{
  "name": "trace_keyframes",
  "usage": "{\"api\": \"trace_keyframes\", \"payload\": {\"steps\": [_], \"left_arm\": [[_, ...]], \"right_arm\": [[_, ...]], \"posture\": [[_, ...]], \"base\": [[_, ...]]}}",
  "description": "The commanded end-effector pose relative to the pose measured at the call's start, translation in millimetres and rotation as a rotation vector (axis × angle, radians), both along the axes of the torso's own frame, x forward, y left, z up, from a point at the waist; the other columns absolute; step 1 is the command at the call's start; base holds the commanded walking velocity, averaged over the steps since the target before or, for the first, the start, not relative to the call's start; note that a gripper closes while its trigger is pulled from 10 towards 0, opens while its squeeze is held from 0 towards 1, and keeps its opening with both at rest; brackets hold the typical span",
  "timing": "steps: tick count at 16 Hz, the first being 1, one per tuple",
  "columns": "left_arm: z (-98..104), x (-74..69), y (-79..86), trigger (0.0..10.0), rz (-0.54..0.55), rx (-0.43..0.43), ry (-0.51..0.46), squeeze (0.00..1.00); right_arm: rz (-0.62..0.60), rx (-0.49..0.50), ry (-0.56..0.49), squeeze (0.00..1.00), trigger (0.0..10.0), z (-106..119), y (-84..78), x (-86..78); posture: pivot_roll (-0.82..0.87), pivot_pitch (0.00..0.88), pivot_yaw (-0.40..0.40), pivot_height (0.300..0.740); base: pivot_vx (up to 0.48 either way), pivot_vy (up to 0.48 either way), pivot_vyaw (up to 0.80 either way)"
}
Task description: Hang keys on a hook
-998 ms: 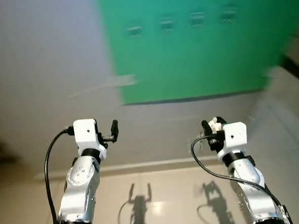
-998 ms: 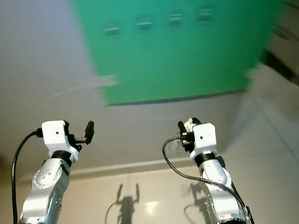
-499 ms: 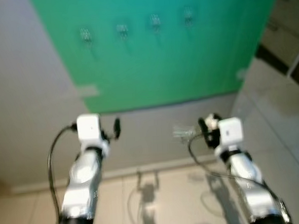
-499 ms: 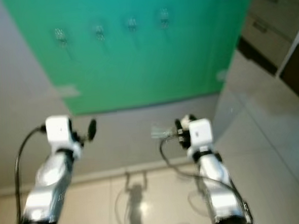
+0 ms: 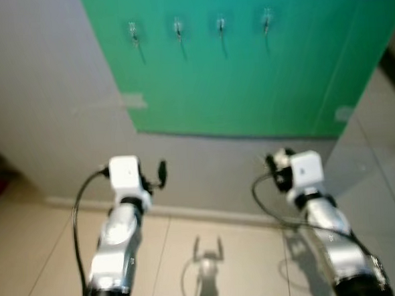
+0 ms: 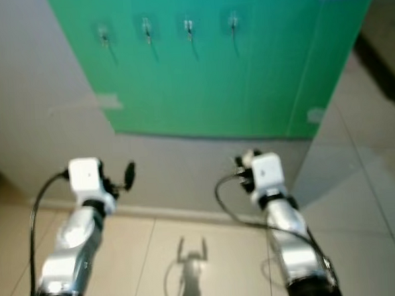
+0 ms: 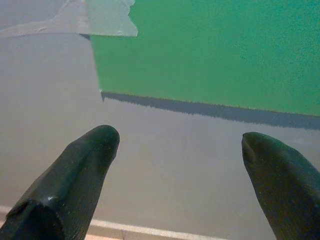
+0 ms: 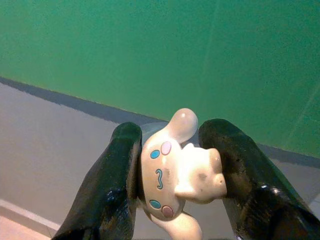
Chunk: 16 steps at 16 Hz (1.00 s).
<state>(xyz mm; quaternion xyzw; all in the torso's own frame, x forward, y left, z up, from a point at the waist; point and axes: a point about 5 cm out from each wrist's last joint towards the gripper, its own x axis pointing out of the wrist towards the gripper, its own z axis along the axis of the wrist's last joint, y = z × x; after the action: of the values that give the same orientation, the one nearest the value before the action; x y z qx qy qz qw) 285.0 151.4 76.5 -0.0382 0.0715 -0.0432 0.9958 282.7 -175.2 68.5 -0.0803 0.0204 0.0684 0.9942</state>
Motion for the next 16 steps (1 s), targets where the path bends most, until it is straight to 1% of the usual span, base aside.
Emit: {"api": "trace_keyframes", "payload": {"steps": [1, 4, 9, 14, 15, 16], "left_arm": [[1, 1.3, 6.4, 10.0, 0.018, 0.022, -0.002, 0.0], [2, 1.6, 5.9, 10.0, 0.016, 0.02, -0.005, 0.0], [4, 2.7, 4.2, 10.0, 0.006, 0.04, -0.018, 0.0], [3, 3.5, -0.2, 10.0, -0.018, 0.072, -0.018, 0.0], [4, 3.3, -1.8, 10.0, -0.027, 0.07, -0.021, 0.0], [4, 3.0, -4.1, 10.0, -0.038, 0.055, -0.025, 0.0]], "right_arm": [[0.013, 0.006, -0.006, 0.0, 10.0, 3, 4.8, 4.1], [0.018, 0.006, 0.001, 0.0, 10.0, 1, 6.3, 4.4], [0.023, 0.015, -0.001, 0.0, 10.0, 1, 7.4, 3.1], [0.026, 0.007, 0.001, 0.0, 10.0, 2, 7.3, 5.5], [0.018, -0.012, -0.011, 0.0, 10.0, 7, 6.8, 9.4], [0.032, -0.014, -0.041, 0.0, 10.0, 17, 7.8, 15.1]], "posture": [[-0.12, 0.0, 0.073, 0.74], [-0.12, 0.0, 0.076, 0.74], [-0.12, 0.0, 0.079, 0.74], [-0.12, 0.0, 0.079, 0.74], [-0.12, 0.0, 0.08, 0.74], [-0.12, 0.0, 0.081, 0.74]], "base": [[0.0, 0.0, 0.0], [0.0, 0.0, 0.0], [0.48, 0.0, 0.0], [0.457, 0.0, 0.0], [0.439, 0.0, 0.0], [0.0, 0.0, 0.0]]}}
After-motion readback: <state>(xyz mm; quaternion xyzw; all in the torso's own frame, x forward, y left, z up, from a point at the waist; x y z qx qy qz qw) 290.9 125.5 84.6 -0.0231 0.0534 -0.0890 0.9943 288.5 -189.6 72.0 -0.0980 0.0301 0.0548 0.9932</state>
